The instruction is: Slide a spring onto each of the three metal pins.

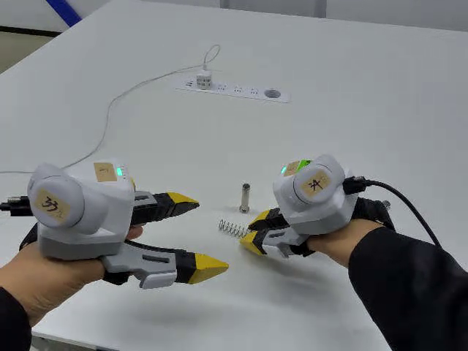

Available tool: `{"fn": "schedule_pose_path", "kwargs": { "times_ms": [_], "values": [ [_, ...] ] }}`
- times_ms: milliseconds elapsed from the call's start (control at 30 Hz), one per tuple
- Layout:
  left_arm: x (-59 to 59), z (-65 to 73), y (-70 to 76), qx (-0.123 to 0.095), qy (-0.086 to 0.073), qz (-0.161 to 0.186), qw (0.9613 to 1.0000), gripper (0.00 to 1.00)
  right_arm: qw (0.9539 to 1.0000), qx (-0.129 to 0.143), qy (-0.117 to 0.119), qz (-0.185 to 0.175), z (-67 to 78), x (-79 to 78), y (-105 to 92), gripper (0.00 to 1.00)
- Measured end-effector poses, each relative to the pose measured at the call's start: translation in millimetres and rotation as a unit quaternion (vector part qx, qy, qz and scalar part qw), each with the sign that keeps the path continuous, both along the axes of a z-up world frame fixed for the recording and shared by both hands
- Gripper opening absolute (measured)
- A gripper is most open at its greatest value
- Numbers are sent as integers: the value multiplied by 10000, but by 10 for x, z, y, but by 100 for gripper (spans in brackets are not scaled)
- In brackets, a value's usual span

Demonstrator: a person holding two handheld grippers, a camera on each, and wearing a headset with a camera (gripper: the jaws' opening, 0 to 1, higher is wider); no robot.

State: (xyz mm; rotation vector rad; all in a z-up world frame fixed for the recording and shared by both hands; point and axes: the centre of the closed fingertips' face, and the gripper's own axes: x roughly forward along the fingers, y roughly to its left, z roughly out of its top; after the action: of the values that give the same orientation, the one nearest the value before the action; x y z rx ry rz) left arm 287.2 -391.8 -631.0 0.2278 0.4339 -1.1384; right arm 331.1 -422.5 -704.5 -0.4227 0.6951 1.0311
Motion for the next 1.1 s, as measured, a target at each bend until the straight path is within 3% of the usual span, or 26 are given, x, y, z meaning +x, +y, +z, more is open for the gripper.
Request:
{"fn": "schedule_pose_path", "kwargs": {
  "times_ms": [400,667,800,1100],
  "values": [
    [13,-2,5,16,-6,-8,10000,62,10000,-90,5,-10,-19,-14,-30,11],
    [-23,-59,-87,140,-19,-223,9997,59,9999,-75,44,93,158,-158,-87,11],
    [-36,-68,-131,226,-112,-393,9989,56,9995,-135,154,256,251,-296,-135,11],
    [-109,-103,-238,329,-263,-863,9954,44,9984,-210,148,498,480,-524,-196,11]
  ]
}}
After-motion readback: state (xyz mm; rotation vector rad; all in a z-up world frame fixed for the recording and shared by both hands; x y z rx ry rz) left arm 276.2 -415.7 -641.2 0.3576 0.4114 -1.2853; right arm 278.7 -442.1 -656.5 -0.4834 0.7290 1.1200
